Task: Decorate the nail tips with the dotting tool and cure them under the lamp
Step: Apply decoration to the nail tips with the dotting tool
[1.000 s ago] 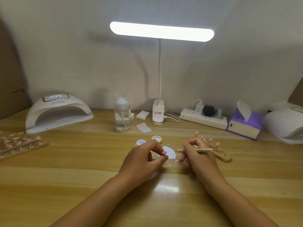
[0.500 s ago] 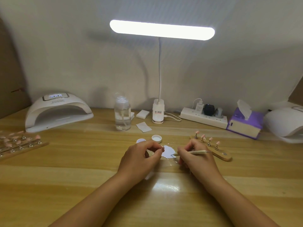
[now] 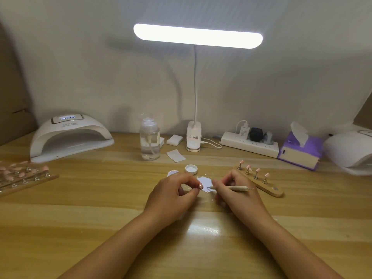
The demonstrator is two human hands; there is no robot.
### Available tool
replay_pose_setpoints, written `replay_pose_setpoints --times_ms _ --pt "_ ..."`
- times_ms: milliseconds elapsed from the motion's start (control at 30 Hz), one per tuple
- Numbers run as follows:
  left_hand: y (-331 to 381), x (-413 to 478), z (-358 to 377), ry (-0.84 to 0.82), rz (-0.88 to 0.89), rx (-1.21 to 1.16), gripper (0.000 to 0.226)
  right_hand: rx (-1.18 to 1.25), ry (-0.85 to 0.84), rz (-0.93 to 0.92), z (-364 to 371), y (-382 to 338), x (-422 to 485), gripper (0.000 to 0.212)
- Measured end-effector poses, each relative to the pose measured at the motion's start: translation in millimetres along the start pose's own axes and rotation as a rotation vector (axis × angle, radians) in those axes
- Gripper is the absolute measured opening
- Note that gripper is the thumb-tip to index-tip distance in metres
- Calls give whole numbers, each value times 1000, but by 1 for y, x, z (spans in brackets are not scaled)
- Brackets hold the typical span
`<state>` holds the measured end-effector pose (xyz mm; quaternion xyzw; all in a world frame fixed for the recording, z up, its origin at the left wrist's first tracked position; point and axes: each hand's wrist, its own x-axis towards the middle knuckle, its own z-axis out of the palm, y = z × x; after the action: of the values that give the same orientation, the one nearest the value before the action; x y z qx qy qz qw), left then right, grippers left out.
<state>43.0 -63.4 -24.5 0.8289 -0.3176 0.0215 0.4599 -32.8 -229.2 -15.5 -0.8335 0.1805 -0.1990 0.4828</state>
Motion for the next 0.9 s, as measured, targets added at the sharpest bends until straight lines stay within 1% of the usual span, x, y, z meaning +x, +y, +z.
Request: replay_pose_setpoints --times_ms 67,167,267,400,467,567,700,900 --pt "1 -1 0 -26 -22 32 20 12 -15 3 0 -1 -2 26" --pt "2 -1 -1 -39 -39 45 20 63 35 -2 -3 -3 -1 25" --pt "2 -1 -1 -44 -37 44 16 89 41 -7 -3 -3 -2 25" --pt "2 -1 -1 -54 -25 76 9 244 53 -26 -5 -7 -5 19" --pt "2 -1 0 -53 -21 86 8 308 54 -36 -6 -11 -7 22" --pt "2 -1 0 -48 -28 92 7 425 41 42 -4 -14 -9 24" --pt "3 -2 0 -71 -16 99 10 458 16 71 1 -13 -11 19" --pt "4 -2 0 -67 -1 117 13 438 -12 28 4 -13 -13 35"
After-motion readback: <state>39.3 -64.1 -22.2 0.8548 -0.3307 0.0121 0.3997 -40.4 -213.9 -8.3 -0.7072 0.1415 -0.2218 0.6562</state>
